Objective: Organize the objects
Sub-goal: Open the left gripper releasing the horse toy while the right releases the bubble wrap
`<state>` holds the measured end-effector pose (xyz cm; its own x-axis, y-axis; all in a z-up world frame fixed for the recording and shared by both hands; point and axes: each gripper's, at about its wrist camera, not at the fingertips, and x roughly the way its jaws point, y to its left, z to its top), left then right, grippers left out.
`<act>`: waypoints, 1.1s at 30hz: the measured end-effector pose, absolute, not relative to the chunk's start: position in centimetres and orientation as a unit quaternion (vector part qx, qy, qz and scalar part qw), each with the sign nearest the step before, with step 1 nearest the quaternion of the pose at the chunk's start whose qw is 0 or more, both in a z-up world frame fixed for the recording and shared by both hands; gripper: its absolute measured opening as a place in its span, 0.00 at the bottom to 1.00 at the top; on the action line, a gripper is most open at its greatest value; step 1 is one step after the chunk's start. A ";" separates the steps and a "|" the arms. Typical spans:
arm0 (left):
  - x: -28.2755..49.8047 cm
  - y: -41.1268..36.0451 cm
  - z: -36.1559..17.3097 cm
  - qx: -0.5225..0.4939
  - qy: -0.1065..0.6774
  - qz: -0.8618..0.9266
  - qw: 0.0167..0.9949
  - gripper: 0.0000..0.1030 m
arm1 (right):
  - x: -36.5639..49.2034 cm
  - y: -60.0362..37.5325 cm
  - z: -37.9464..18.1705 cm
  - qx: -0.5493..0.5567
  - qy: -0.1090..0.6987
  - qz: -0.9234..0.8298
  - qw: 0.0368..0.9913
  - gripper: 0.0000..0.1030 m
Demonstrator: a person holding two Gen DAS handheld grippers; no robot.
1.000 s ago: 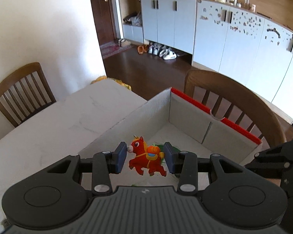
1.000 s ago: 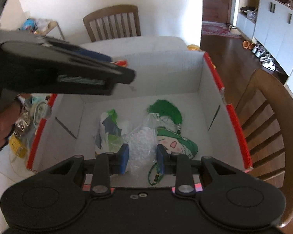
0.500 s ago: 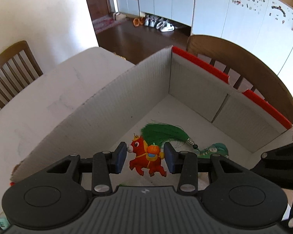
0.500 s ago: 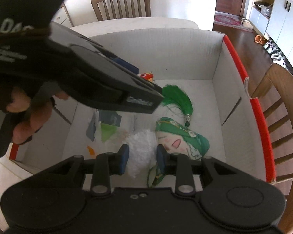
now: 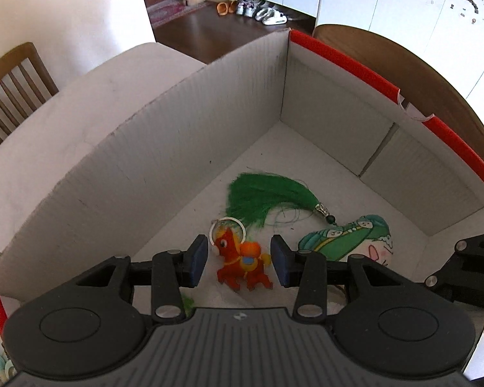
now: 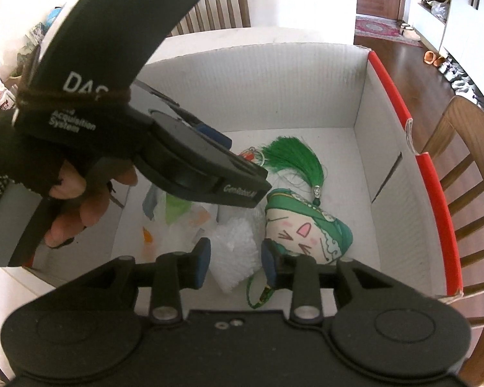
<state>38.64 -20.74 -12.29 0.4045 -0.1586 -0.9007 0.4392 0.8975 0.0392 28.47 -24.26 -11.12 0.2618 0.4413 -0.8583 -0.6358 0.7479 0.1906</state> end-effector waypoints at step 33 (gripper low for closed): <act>30.1 -15.8 -1.4 0.070 0.390 -0.183 0.900 0.53 | 25.9 -27.5 -3.8 -0.048 0.441 0.335 0.831 0.37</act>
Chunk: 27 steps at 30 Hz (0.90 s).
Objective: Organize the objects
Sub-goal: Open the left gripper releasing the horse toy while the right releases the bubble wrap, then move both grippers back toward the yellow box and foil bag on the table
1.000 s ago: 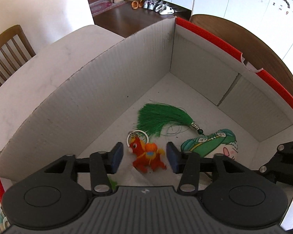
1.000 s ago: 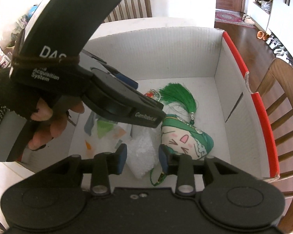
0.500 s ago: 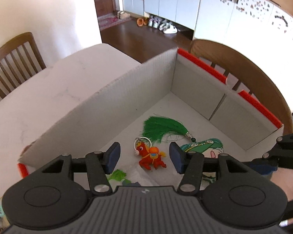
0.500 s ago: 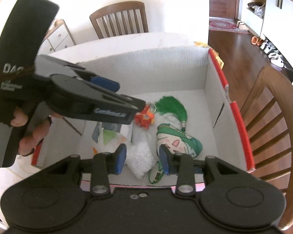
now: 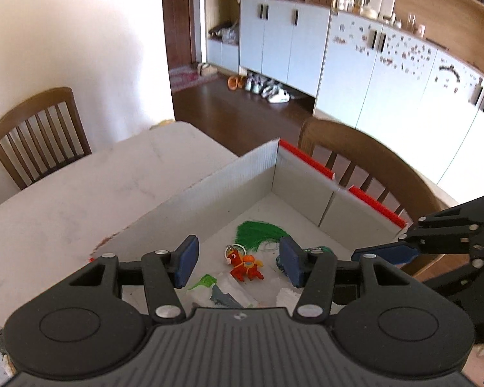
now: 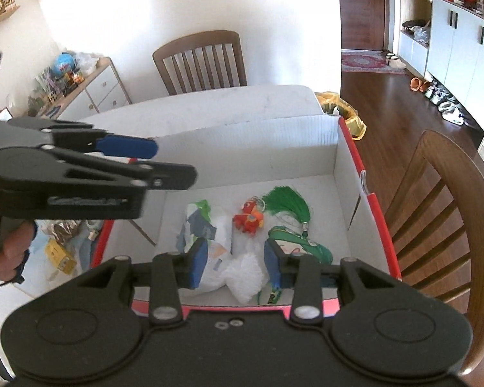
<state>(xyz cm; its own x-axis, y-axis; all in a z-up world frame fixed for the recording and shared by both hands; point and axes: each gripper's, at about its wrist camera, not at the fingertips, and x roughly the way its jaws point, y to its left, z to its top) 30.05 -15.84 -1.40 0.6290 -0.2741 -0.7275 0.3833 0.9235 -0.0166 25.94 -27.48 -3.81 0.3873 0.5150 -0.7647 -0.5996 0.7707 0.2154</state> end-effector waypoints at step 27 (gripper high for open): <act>20.1 -5.6 1.7 0.042 0.343 -0.161 0.924 0.73 | 18.1 -22.0 -0.6 -0.030 0.383 0.339 0.859 0.83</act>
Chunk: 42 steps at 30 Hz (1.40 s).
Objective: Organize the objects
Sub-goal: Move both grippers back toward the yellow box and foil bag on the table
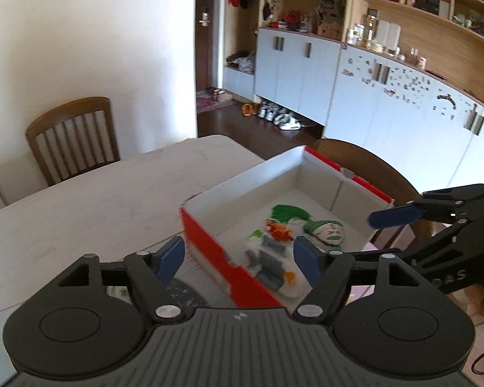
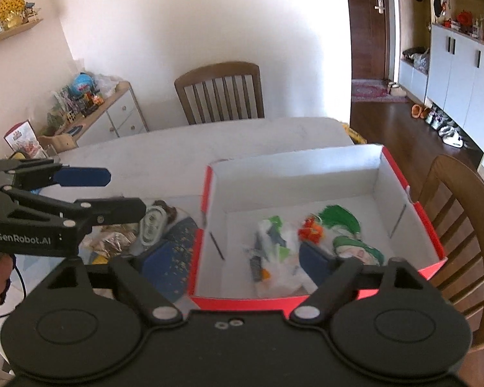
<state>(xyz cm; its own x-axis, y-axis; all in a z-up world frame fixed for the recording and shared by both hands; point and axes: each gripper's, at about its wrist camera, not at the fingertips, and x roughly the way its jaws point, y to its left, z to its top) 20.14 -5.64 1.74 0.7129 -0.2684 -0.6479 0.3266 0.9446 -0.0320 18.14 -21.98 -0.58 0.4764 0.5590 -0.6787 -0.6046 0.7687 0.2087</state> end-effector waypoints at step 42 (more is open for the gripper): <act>19.7 14.0 -2.8 -0.019 0.355 -0.044 0.934 1.00 | 11.3 -9.4 -3.3 -0.049 0.395 0.357 0.845 0.98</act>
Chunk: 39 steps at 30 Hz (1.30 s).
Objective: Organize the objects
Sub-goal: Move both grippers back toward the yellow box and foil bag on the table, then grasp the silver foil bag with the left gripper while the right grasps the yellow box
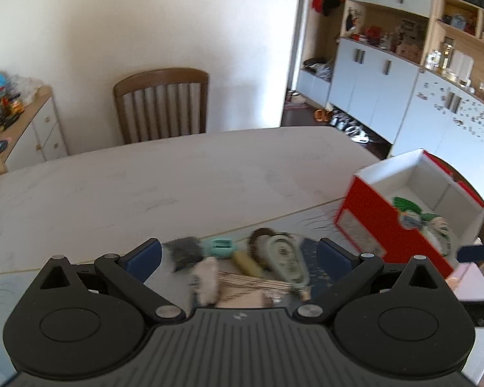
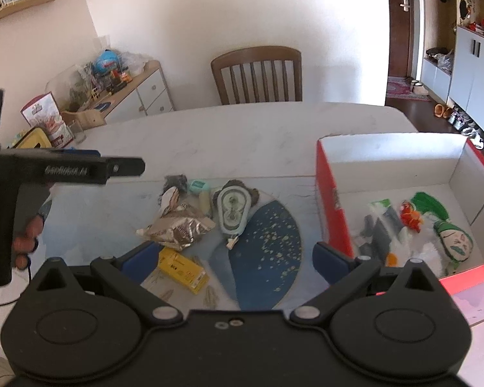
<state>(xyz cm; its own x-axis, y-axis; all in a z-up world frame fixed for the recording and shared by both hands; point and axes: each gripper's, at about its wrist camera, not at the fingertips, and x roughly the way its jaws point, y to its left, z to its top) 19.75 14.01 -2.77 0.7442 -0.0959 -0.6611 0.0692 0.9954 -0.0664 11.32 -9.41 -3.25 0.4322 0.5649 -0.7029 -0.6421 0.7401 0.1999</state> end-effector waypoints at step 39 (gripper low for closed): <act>23.6 15.0 -15.2 -0.067 0.478 -0.093 0.871 0.98 | 11.6 2.2 -14.6 -0.185 0.445 0.456 0.748 0.82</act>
<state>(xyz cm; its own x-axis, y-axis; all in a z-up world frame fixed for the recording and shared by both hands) 23.63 15.04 -15.17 0.5263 -0.2257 -0.8198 0.0968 0.9738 -0.2059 11.63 2.24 -14.56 0.1868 0.5178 -0.8349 -0.8473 0.5150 0.1299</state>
